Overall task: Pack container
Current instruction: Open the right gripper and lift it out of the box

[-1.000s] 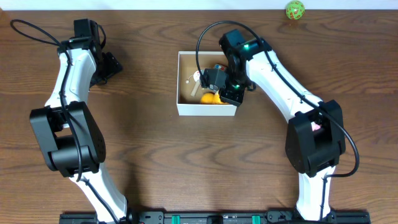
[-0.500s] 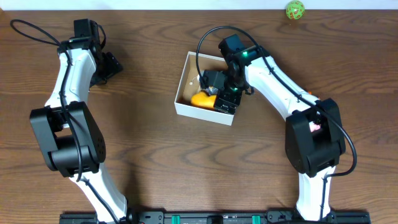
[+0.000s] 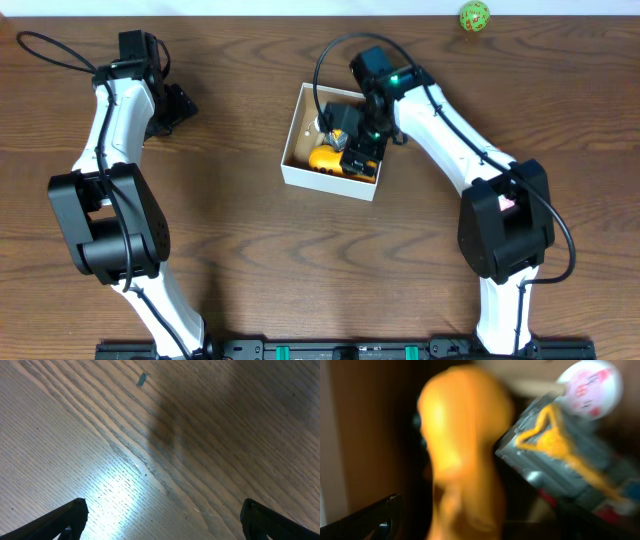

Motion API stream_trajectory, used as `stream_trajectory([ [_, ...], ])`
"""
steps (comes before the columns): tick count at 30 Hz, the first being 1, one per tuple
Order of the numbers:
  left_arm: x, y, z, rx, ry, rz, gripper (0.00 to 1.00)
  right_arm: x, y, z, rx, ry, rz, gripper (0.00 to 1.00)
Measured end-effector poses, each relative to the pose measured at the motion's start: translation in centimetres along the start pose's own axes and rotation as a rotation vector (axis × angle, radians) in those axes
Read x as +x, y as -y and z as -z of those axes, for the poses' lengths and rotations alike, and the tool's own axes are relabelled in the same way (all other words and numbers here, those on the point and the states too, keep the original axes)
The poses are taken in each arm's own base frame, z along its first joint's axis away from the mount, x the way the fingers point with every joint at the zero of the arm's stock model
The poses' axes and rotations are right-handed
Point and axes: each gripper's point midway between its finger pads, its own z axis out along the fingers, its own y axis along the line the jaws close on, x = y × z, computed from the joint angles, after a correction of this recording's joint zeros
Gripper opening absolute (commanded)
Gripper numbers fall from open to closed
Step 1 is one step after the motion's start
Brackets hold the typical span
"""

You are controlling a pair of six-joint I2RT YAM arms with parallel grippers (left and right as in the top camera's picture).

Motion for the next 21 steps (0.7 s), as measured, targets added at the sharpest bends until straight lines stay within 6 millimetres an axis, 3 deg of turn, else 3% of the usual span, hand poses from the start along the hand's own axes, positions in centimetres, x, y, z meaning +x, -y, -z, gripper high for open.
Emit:
stream_trajectory([
  [5,0.0,0.0,0.0,0.000,0.000,0.000,0.98,-3.3,1.9,3.7,0.084,0.084,0.030,0.98],
  [6,0.0,0.0,0.0,0.000,0.000,0.000,0.98,-4.0,2.3,4.4,0.102,0.102,0.037,0.93],
  [10,0.0,0.0,0.0,0.000,0.000,0.000,0.98,-5.8,3.3,6.3,0.157,0.159,0.057,0.52],
  [12,0.0,0.0,0.0,0.000,0.000,0.000,0.98,-6.0,3.5,6.4,0.165,0.166,0.057,0.24],
  [13,0.0,0.0,0.0,0.000,0.000,0.000,0.98,-6.1,3.6,6.4,0.169,0.170,0.057,0.02],
  [21,0.0,0.0,0.0,0.000,0.000,0.000,0.98,-7.7,5.1,6.4,0.231,0.238,0.076,0.01],
])
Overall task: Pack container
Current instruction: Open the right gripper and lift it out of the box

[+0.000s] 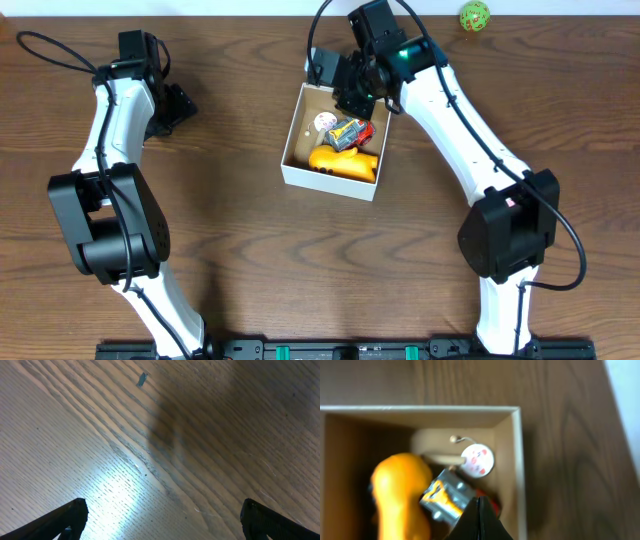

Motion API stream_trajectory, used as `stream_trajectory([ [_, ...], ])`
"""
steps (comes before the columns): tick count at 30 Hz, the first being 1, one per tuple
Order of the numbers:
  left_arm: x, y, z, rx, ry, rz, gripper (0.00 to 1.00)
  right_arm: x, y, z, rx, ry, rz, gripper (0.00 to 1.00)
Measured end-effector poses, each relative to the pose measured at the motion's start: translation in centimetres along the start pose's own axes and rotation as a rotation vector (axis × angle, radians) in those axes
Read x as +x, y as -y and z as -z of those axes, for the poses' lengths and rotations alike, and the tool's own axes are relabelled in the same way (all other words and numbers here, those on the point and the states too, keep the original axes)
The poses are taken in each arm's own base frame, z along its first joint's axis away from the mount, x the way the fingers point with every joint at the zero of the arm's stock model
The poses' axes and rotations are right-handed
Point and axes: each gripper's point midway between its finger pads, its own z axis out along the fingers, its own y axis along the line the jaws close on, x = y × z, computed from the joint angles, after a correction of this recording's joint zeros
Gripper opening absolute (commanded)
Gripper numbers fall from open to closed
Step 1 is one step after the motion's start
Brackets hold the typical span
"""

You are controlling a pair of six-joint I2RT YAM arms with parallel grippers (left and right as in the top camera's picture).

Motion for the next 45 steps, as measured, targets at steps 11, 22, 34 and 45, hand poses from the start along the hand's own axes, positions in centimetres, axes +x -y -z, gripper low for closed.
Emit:
stream_trajectory([
  [11,0.0,0.0,0.0,0.000,0.000,0.000,0.98,1.8,0.0,-5.0,-0.041,-0.030,-0.015,0.01],
  [22,0.0,0.0,0.0,0.000,0.000,0.000,0.98,4.1,-1.4,-8.2,-0.118,-0.083,-0.046,0.01],
  [34,0.0,0.0,0.0,0.000,0.000,0.000,0.98,8.9,-1.9,-6.5,-0.195,-0.213,-0.149,0.01],
  [45,0.0,0.0,0.0,0.000,0.000,0.000,0.98,8.0,1.6,-5.1,-0.100,-0.143,-0.146,0.01],
])
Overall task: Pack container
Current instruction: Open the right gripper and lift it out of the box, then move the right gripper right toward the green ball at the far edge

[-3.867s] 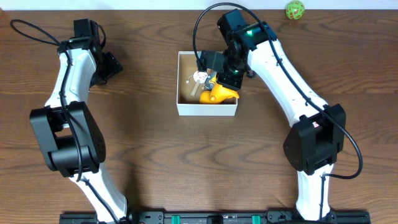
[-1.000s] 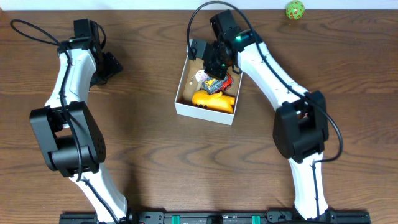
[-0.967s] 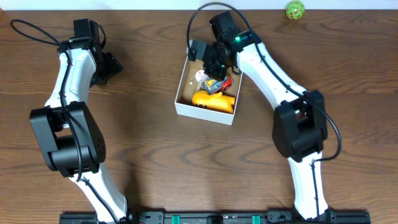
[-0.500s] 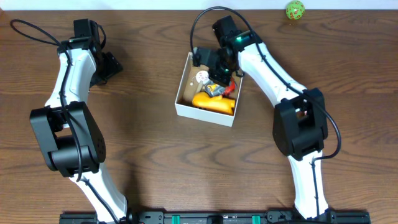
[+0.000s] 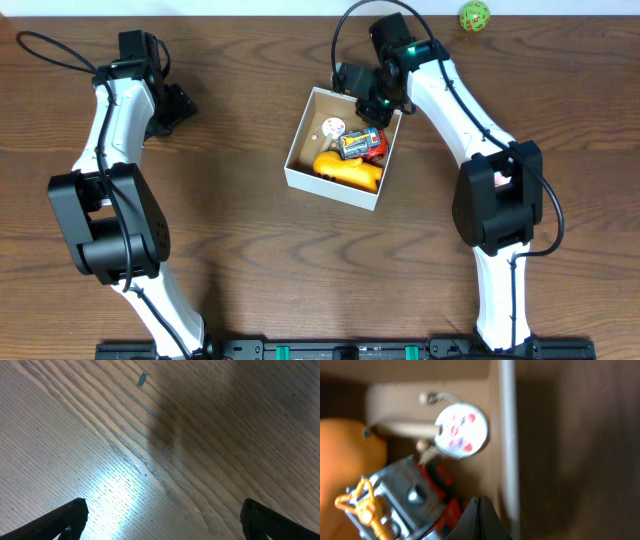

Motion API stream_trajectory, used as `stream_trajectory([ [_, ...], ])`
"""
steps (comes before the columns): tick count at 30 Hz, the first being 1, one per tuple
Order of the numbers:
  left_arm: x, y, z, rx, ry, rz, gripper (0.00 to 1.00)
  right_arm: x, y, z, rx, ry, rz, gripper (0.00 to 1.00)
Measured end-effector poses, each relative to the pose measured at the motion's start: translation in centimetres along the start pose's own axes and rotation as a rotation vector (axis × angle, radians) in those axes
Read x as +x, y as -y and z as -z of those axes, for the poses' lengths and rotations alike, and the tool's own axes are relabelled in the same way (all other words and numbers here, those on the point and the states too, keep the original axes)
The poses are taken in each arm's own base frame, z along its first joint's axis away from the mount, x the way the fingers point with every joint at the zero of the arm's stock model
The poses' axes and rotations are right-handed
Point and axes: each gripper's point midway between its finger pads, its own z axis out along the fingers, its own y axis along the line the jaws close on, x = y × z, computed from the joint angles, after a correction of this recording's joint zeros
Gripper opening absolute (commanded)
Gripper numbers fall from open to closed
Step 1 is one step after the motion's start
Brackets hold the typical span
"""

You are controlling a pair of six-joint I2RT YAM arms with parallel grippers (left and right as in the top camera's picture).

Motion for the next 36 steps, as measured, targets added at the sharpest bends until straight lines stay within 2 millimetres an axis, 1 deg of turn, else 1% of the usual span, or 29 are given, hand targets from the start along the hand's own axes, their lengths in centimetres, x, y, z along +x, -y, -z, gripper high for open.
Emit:
stream_trajectory([
  [6,0.0,0.0,0.0,0.000,0.000,0.000,0.98,-4.2,1.7,0.9,0.057,0.173,0.059,0.01],
  [10,0.0,0.0,0.0,0.000,0.000,0.000,0.98,-6.4,2.5,1.6,0.082,0.274,0.073,0.01],
  [14,0.0,0.0,0.0,0.000,0.000,0.000,0.98,-7.9,2.9,2.1,0.087,0.342,0.050,0.01],
  [18,0.0,0.0,0.0,0.000,0.000,0.000,0.98,-8.3,3.3,2.5,0.092,0.365,-0.003,0.01],
  [20,0.0,0.0,0.0,0.000,0.000,0.000,0.98,-8.0,3.9,2.9,0.113,0.355,-0.063,0.01],
  [23,0.0,0.0,0.0,0.000,0.000,0.000,0.98,-6.9,5.4,4.5,0.182,0.322,-0.158,0.01],
  [26,0.0,0.0,0.0,0.000,0.000,0.000,0.98,-5.1,6.9,7.4,0.274,0.269,-0.233,0.01],
  [28,0.0,0.0,0.0,0.000,0.000,0.000,0.98,-3.4,7.6,10.0,0.349,0.211,-0.283,0.01],
  [29,0.0,0.0,0.0,0.000,0.000,0.000,0.98,-2.2,7.7,11.4,0.384,0.166,-0.310,0.01],
  [30,0.0,0.0,0.0,0.000,0.000,0.000,0.98,-1.3,7.5,12.3,0.404,0.129,-0.326,0.01],
  [31,0.0,0.0,0.0,0.000,0.000,0.000,0.98,-0.3,7.1,13.4,0.423,0.085,-0.345,0.01],
  [32,0.0,0.0,0.0,0.000,0.000,0.000,0.98,0.7,6.5,14.1,0.425,0.040,-0.364,0.01],
  [34,0.0,0.0,0.0,0.000,0.000,0.000,0.98,2.6,5.0,14.6,0.406,-0.046,-0.414,0.01],
  [36,0.0,0.0,0.0,0.000,0.000,0.000,0.98,4.2,3.7,14.6,0.381,-0.112,-0.491,0.01],
])
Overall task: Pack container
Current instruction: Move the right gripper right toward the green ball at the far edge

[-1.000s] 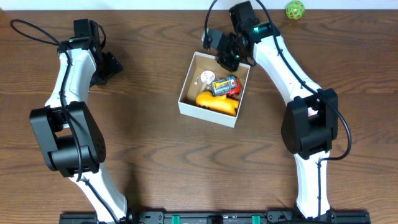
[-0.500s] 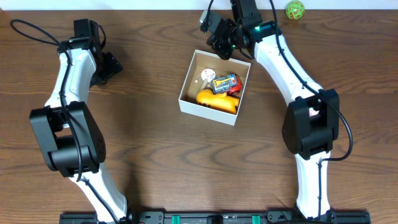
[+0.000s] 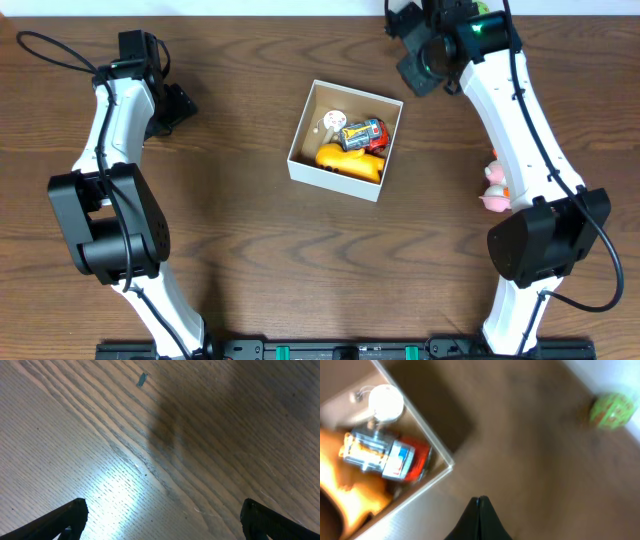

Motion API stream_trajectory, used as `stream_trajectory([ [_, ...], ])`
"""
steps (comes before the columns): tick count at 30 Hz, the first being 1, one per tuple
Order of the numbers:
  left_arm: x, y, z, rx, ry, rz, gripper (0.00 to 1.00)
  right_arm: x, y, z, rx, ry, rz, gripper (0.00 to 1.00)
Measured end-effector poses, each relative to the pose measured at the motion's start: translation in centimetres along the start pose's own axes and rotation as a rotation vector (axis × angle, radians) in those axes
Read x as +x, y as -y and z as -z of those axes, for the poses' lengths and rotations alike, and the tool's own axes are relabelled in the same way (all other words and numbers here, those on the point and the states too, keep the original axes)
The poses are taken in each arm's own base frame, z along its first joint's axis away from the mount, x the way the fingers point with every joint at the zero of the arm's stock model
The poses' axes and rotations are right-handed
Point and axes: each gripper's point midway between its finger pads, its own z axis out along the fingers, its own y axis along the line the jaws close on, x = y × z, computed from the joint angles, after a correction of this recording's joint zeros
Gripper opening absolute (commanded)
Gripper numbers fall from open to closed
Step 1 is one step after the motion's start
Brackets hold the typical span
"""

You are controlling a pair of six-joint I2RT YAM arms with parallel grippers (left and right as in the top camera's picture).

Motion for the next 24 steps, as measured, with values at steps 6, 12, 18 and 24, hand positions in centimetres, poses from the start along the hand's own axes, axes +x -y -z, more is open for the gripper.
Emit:
stream_trajectory([
  [6,0.0,0.0,0.0,0.000,0.000,0.000,0.98,3.3,-1.0,-0.7,-0.027,-0.148,-0.210,0.01],
  [12,0.0,0.0,0.0,0.000,0.000,0.000,0.98,4.0,-1.7,-1.1,-0.043,-0.191,-0.361,0.01],
  [18,0.0,0.0,0.0,0.000,0.000,0.000,0.98,4.5,-2.6,-2.8,-0.075,-0.244,-0.452,0.01],
  [24,0.0,0.0,0.0,0.000,0.000,0.000,0.98,4.5,-2.9,-5.3,-0.077,-0.272,-0.489,0.01],
])
